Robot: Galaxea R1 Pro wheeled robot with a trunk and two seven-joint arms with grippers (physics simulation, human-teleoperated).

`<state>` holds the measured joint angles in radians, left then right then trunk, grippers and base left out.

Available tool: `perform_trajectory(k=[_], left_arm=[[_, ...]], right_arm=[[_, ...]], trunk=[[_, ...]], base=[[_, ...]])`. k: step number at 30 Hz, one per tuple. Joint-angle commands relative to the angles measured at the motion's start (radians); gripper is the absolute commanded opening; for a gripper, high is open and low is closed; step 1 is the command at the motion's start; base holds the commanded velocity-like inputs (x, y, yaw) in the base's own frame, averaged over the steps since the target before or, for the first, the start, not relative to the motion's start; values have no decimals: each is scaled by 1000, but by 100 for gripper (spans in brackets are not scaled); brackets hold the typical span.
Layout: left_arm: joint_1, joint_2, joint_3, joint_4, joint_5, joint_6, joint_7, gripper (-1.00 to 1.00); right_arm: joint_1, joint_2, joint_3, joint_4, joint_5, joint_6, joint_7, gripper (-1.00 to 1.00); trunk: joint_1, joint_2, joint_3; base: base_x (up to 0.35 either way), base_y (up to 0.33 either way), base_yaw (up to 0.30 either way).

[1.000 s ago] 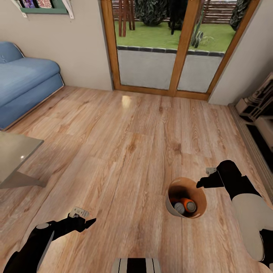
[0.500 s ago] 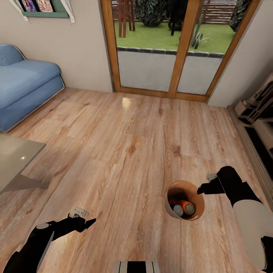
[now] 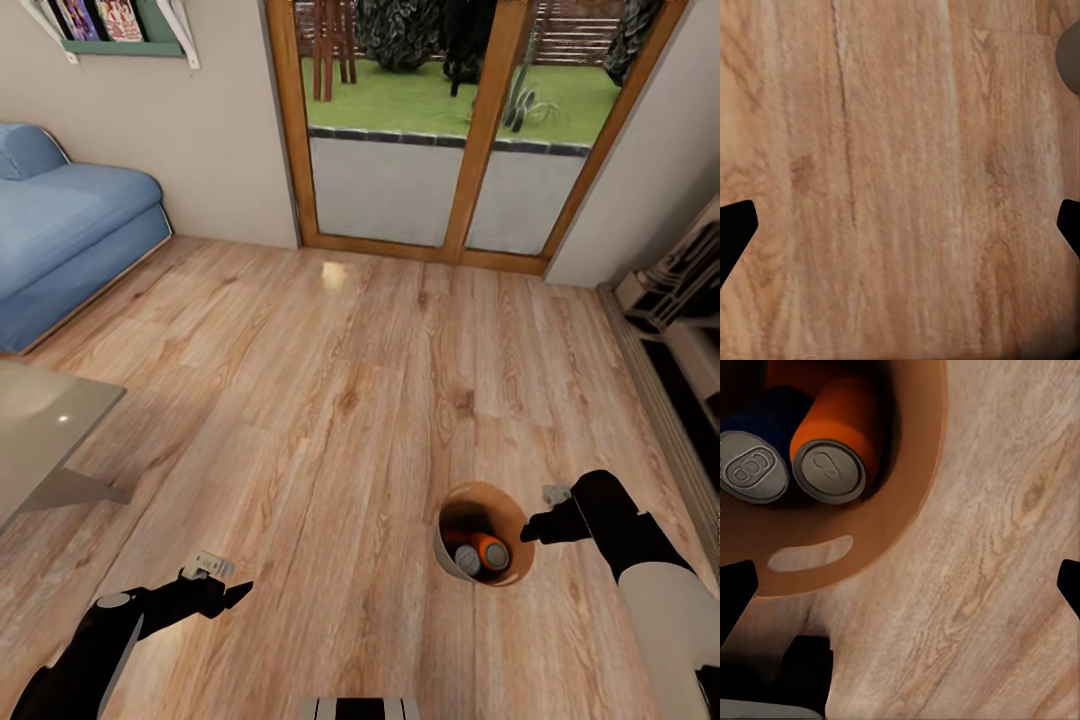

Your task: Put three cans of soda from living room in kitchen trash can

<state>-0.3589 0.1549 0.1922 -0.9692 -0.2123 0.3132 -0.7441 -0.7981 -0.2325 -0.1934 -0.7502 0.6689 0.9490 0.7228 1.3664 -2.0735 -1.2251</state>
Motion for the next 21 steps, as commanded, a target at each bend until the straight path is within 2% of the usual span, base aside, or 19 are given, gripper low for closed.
perform_trajectory(k=[1, 4, 6, 9, 14, 21], left_arm=[[0, 0, 0, 7, 0, 0, 3, 100], [0, 0, 0, 24, 1, 0, 8, 100], [0, 0, 0, 35, 1, -1, 12, 100], [0, 0, 0, 40, 0, -2, 22, 100], [0, 0, 0, 69, -2, -28, 70, 100], [-1, 0, 0, 95, -2, -45, 101, 100]], right_arm=[[3, 0, -2, 0, 0, -2, 0, 100], [16, 0, -17, -2, 0, -20, 0, 100], [36, 1, -51, -2, 0, -74, -1, 100], [48, 2, -66, -3, 1, -100, -18, 100], [73, 3, -78, -4, -1, -121, -71, 100], [101, 5, -84, -4, -3, -182, -100, 100]], trunk=[[-4, 7, 3], [-15, 28, 13], [-23, 42, 19], [-35, 63, 28], [-54, 98, 44], [-81, 147, 66]], base=[[0, 0, 0], [0, 0, 0], [0, 0, 0], [0, 0, 0], [0, 0, 0], [0, 0, 0]])
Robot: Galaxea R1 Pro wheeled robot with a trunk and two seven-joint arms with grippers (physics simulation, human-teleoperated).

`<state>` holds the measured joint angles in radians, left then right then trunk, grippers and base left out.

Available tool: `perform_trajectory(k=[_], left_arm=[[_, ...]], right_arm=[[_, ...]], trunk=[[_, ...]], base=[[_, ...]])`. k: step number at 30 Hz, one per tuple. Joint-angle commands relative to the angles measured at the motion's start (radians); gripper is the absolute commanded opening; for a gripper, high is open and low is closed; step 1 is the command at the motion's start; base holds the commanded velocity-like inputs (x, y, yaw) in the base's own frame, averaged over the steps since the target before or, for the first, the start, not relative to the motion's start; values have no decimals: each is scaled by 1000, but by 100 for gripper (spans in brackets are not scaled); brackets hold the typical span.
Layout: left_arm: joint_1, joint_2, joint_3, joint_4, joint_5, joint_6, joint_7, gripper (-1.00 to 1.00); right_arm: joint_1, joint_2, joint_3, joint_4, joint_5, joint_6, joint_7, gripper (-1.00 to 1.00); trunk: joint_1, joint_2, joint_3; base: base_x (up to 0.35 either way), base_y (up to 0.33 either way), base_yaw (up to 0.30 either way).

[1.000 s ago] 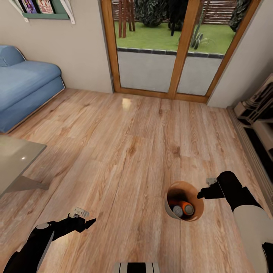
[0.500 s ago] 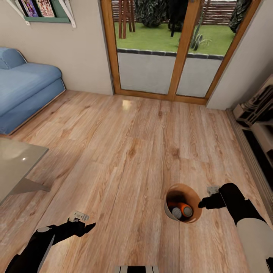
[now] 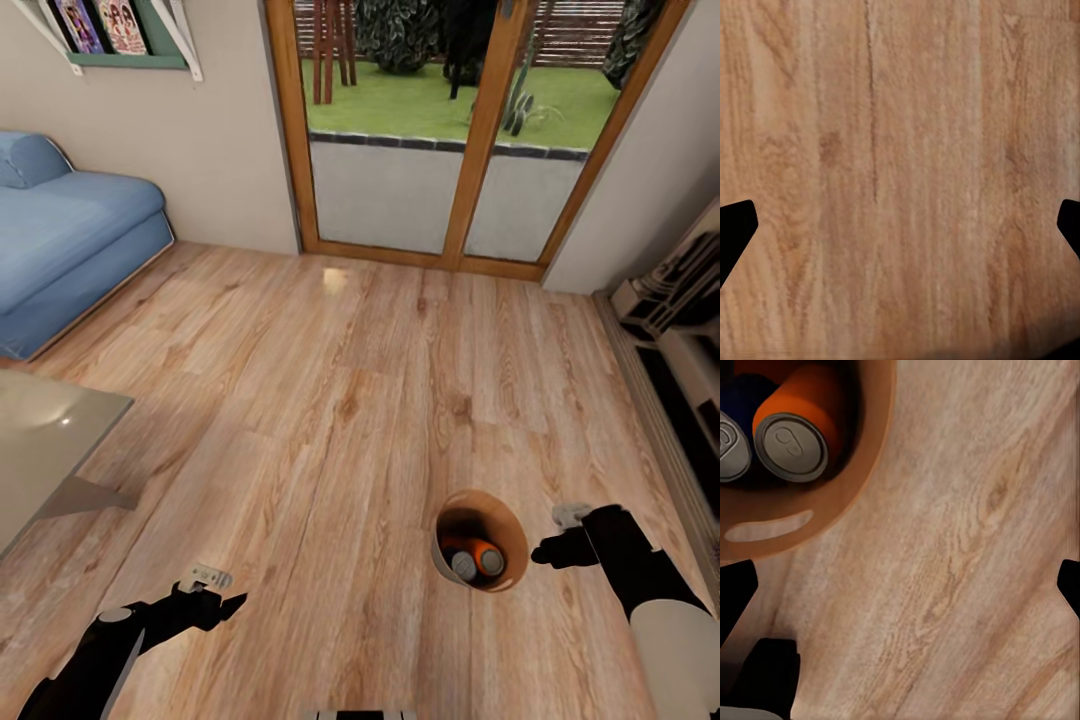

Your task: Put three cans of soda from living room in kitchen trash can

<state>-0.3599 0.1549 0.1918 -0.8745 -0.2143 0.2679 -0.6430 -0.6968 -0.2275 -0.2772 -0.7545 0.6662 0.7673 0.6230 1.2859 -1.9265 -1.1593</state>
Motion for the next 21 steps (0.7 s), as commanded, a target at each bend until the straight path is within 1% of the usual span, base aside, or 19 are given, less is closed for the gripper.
perform_trajectory(k=[1, 4, 8, 14, 15, 17, 18, 21], left_arm=[[0, 0, 0, 2, 0, -1, 2, 100], [0, 0, 0, 18, -1, -3, 11, 100], [-2, -1, 1, 64, 0, -5, 22, 100], [-3, -4, 1, 100, 1, -5, 31, 100], [-3, -4, 1, 106, -1, -7, 54, 100], [-4, -4, 1, 111, -1, -12, 79, 100], [-4, -4, 1, 119, -1, -26, 107, 100], [-4, -4, 1, 132, -2, -42, 134, 100]], right_arm=[[5, 0, 0, 0, 0, -10, -2, 100], [20, 0, -8, 0, -1, -39, -6, 100], [38, 0, -36, 0, -3, -66, -5, 100], [78, 2, -60, -2, -3, -173, -9, 100], [95, 9, -64, -3, -3, -196, -9, 100], [108, 15, -67, -3, -3, -208, -10, 100], [123, 21, -74, -3, -3, -228, -11, 100], [138, 28, -86, -3, -3, -262, -12, 100]], trunk=[[-4, 7, 3], [-15, 28, 13], [-31, 56, 25], [-54, 98, 44], [-58, 105, 47], [-65, 119, 53], [-69, 126, 57], [-81, 147, 66]], base=[[0, 0, 0], [0, 0, 0], [0, 0, 0], [0, 0, 0], [0, 0, 0], [0, 0, 0], [0, 0, 0], [0, 0, 0]])
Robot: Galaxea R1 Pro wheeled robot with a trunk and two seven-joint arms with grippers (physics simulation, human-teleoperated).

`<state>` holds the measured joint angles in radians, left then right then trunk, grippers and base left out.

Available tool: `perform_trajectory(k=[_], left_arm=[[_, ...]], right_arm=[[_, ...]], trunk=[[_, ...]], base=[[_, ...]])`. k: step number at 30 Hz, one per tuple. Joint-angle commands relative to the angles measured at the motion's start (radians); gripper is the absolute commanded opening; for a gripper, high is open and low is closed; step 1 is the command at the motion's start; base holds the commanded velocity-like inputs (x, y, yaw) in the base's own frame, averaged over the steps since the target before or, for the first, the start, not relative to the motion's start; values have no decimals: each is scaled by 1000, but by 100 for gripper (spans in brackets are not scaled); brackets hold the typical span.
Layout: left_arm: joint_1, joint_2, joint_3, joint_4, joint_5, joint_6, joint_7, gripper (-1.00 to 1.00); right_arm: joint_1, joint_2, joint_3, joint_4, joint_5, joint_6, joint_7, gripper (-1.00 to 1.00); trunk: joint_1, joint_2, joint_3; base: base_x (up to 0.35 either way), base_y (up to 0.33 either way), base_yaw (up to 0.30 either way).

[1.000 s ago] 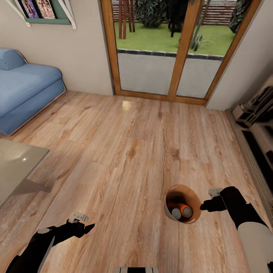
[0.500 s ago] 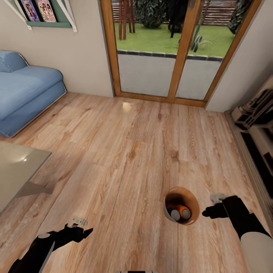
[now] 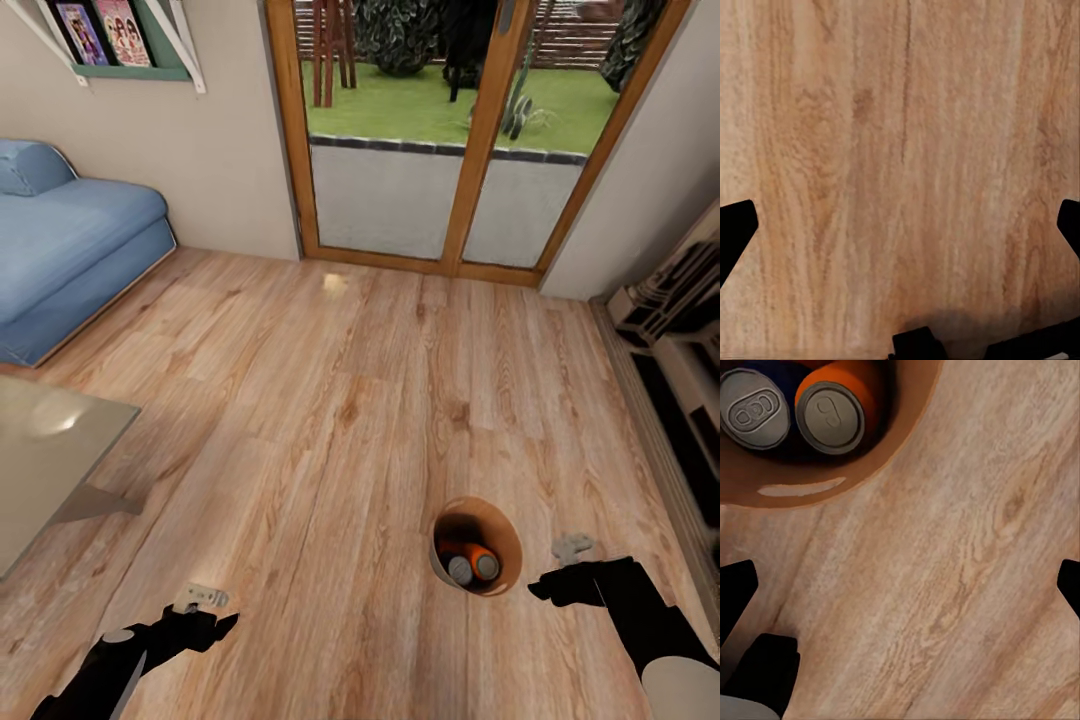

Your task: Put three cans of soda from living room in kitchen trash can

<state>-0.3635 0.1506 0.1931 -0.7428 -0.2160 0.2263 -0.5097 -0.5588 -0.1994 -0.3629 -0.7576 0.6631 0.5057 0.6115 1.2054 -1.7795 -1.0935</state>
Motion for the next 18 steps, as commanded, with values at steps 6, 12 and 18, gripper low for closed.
perform_trajectory(k=[6, 12, 18], left_arm=[[0, 1, 0, 55, 3, -31, 44, 100], [1, 1, 0, 103, 2, -93, 56, 100], [2, 2, 0, 157, 4, -153, 59, 100]], right_arm=[[57, 27, -58, 1, 1, -122, -10, 100], [129, 51, -90, 8, -1, -245, -41, 100], [194, 58, -101, 28, -9, -416, -54, 100]], trunk=[[-23, 42, 19], [-46, 84, 38], [-69, 126, 57]], base=[[0, 0, 0], [0, 0, 0], [0, 0, 0]])
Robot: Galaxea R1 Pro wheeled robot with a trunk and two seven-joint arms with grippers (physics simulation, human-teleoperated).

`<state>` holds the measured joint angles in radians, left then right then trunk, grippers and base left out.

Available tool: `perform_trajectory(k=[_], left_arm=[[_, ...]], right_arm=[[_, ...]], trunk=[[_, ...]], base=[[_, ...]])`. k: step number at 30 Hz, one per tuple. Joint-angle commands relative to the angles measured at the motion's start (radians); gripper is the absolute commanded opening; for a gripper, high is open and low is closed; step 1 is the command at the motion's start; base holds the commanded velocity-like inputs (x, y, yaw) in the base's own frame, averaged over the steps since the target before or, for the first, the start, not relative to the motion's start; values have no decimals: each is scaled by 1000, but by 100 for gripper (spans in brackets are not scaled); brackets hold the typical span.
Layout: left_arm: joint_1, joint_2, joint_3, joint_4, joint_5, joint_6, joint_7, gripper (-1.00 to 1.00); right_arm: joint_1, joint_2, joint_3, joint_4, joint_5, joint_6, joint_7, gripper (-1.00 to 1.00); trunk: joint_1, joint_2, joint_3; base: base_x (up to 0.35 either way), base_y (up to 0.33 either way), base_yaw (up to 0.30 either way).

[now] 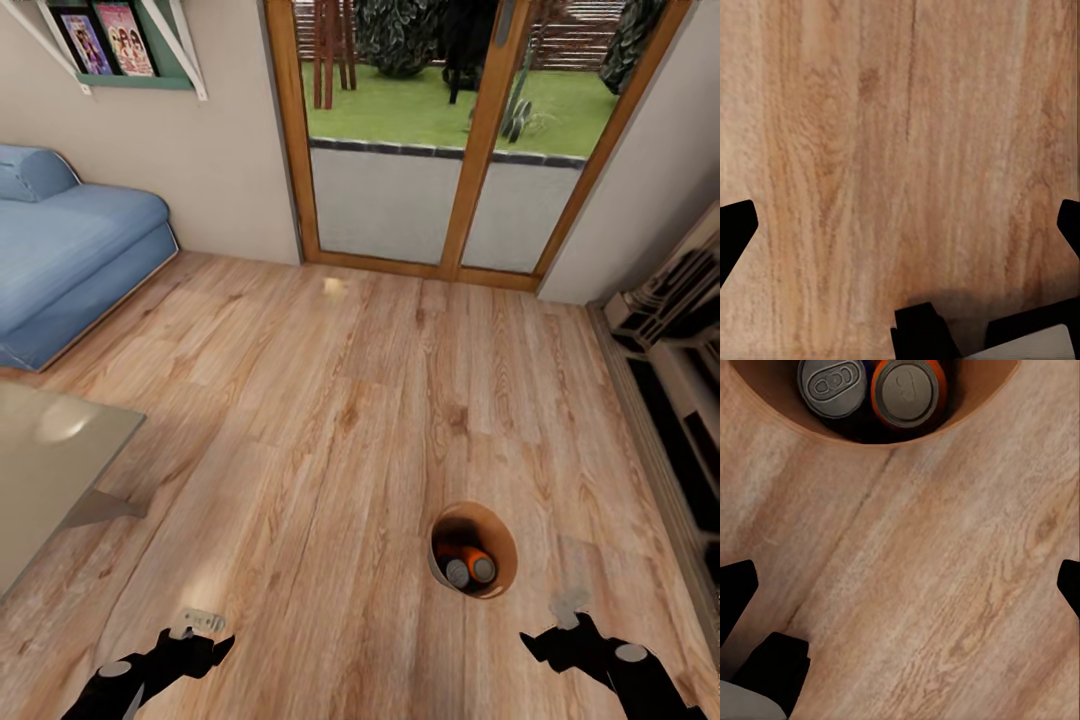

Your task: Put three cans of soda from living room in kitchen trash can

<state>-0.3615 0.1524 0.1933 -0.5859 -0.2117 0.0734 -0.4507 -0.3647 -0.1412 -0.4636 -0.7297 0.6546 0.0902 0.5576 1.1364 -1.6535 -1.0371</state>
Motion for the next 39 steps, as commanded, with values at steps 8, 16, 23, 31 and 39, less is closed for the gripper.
perform_trajectory(k=[8, 16, 23, 31, 39], left_arm=[[1, 1, 0, 26, 3, -40, 1, 100], [3, 1, 1, 65, 0, -121, 1, 100], [4, 3, 2, 126, 3, -188, 1, 100], [9, 10, 2, 206, 7, -287, 1, 100], [94, 14, 3, 211, 7, -414, 1, 100]], right_arm=[[58, -1, -4, 43, -61, -198, -4, 100], [84, -2, -4, 96, -87, -353, -4, 100], [106, -4, -5, 138, -90, -425, -6, 100], [116, -16, -91, 226, -89, -524, -10, 100], [118, -17, -107, 252, -90, -538, -10, 100]], trunk=[[-31, 56, 25], [-61, 112, 50], [-88, 161, 72], [-119, 217, 97], [-150, 273, 122]], base=[[0, 0, 0], [0, 0, 0], [0, 0, 0], [0, 0, 0], [0, 0, 0]])
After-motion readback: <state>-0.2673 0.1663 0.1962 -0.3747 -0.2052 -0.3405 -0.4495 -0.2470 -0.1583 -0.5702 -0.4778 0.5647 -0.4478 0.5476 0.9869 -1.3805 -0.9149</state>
